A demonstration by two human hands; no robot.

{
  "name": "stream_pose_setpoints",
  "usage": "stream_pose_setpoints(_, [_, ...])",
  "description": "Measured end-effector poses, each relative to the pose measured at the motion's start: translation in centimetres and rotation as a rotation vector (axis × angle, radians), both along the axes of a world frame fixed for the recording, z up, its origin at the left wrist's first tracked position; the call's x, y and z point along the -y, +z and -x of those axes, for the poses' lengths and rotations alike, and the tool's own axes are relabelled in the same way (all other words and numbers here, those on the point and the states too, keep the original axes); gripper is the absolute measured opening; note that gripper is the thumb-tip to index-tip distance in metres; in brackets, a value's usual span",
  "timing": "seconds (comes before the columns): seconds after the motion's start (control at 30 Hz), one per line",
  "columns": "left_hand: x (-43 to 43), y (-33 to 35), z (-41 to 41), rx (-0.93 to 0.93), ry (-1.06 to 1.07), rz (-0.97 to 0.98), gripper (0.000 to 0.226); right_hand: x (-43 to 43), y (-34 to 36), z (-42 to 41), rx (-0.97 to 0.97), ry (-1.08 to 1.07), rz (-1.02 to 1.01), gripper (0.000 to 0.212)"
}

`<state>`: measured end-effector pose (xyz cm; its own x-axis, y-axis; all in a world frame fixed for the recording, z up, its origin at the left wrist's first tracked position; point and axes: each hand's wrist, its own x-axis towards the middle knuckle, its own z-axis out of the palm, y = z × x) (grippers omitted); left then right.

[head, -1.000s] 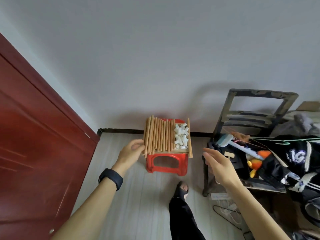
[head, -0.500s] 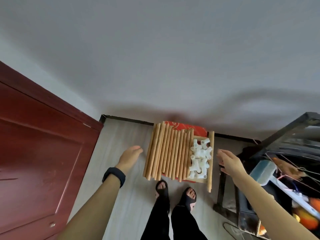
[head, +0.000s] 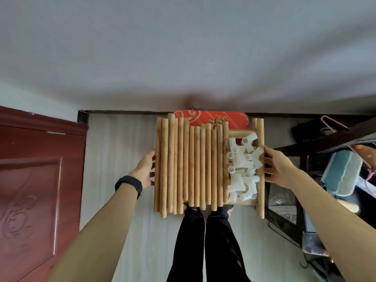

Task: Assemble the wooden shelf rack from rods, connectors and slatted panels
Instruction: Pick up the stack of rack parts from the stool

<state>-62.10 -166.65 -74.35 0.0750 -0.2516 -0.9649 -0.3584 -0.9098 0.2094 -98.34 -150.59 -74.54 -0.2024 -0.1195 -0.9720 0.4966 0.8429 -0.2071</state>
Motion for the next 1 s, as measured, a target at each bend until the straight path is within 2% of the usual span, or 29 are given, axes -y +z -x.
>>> stream_pose_setpoints(0.27, [0.3,1.5,-0.4,-0.049,0.070,-0.022,0.047,-0.1,2.0,-0.4,-0.005,-0.010,0.018,0.038])
stream_pose_setpoints(0.5, [2.0,11.6,1.5,-0.087,-0.012,0.039,0.048,-0.8,11.3,-0.4,-0.095,-0.068,0.084,0.042])
stream_pose_setpoints(0.73, [4.5,27.4,8.1,-0.173,-0.307,0.161,0.044,-6.9,27.0,0.9,-0.231,-0.188,0.220,0.050])
stream_pose_setpoints(0.83, [4.5,32.9,12.3,-0.276,-0.457,0.197,0.043,-11.3,32.0,1.4,-0.313,-0.300,0.271,0.051])
stream_pose_setpoints(1.0, [0.9,39.7,20.2,-0.326,-0.793,0.286,0.041,-20.1,38.3,1.6,-0.422,-0.510,0.282,0.057])
